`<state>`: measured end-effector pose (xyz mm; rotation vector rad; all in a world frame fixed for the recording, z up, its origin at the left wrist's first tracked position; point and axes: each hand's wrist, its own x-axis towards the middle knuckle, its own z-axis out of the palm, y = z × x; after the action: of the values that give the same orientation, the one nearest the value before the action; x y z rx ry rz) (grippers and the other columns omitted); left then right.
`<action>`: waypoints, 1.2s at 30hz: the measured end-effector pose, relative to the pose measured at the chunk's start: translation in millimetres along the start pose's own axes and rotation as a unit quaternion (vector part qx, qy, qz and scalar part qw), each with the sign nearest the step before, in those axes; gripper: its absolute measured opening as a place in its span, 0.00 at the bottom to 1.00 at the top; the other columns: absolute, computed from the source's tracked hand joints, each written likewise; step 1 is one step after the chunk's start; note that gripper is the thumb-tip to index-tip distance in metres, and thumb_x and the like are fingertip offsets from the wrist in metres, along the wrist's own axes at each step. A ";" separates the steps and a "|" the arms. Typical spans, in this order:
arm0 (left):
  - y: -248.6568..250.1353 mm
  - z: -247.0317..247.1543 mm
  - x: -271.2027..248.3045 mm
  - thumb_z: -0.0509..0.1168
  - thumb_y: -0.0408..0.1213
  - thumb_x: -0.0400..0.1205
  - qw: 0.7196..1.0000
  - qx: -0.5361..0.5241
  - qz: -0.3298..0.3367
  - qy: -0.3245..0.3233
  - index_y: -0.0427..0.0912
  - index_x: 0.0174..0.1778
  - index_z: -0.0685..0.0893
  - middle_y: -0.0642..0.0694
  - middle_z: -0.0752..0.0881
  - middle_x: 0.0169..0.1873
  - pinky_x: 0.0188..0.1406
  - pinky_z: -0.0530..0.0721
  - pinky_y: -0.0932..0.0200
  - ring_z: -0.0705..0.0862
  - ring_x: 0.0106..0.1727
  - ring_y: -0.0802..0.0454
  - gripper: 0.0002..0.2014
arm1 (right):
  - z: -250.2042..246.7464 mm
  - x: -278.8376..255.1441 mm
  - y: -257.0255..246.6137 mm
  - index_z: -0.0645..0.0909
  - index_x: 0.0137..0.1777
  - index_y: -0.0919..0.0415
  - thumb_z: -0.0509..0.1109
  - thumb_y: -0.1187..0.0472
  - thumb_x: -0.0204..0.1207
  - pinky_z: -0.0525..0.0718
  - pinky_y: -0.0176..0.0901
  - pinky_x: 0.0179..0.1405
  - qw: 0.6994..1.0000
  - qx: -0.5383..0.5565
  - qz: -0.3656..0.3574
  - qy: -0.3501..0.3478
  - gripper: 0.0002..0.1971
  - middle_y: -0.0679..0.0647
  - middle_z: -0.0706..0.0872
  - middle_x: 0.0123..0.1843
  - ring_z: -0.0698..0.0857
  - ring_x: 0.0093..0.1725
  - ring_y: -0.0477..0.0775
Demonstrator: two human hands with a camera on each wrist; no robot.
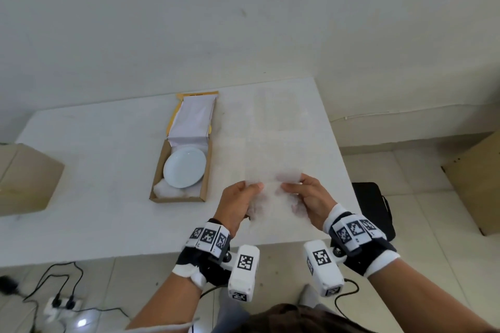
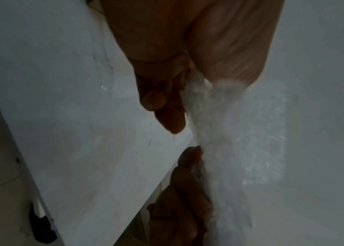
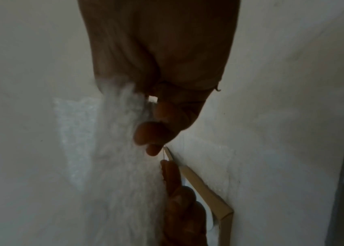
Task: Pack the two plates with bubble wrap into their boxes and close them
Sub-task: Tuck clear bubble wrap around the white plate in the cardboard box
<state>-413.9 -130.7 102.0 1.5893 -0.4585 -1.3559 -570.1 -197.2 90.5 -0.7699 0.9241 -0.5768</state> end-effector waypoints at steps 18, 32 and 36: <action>-4.4 -191.7 -11.0 0.73 0.31 0.74 0.999 0.019 0.020 -0.046 0.31 0.49 0.87 0.36 0.90 0.47 0.51 0.87 0.48 0.88 0.49 0.40 0.10 | 160.7 19.8 78.2 0.86 0.49 0.51 0.61 0.64 0.77 0.76 0.47 0.41 0.995 -0.076 -0.001 0.057 0.12 0.61 0.85 0.43 0.79 0.40 0.61; 4.5 -222.7 -0.2 0.72 0.34 0.76 0.995 0.052 0.079 0.013 0.42 0.46 0.86 0.44 0.89 0.43 0.35 0.87 0.52 0.87 0.43 0.47 0.05 | 190.1 24.5 84.0 0.81 0.50 0.69 0.69 0.69 0.75 0.70 0.36 0.16 0.993 -0.119 0.008 0.024 0.06 0.59 0.83 0.36 0.77 0.27 0.52; 6.7 -232.7 5.5 0.72 0.34 0.75 0.994 0.068 0.079 -0.021 0.40 0.46 0.86 0.40 0.87 0.38 0.26 0.77 0.57 0.82 0.36 0.43 0.06 | 191.8 34.0 79.3 0.81 0.56 0.65 0.74 0.61 0.68 0.75 0.36 0.23 0.987 -0.157 0.031 -0.009 0.17 0.57 0.86 0.44 0.81 0.37 0.53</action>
<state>-199.7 -41.0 86.0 1.6003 -0.7000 -1.2616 -378.6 -110.6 83.9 -1.0231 1.0311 -0.3732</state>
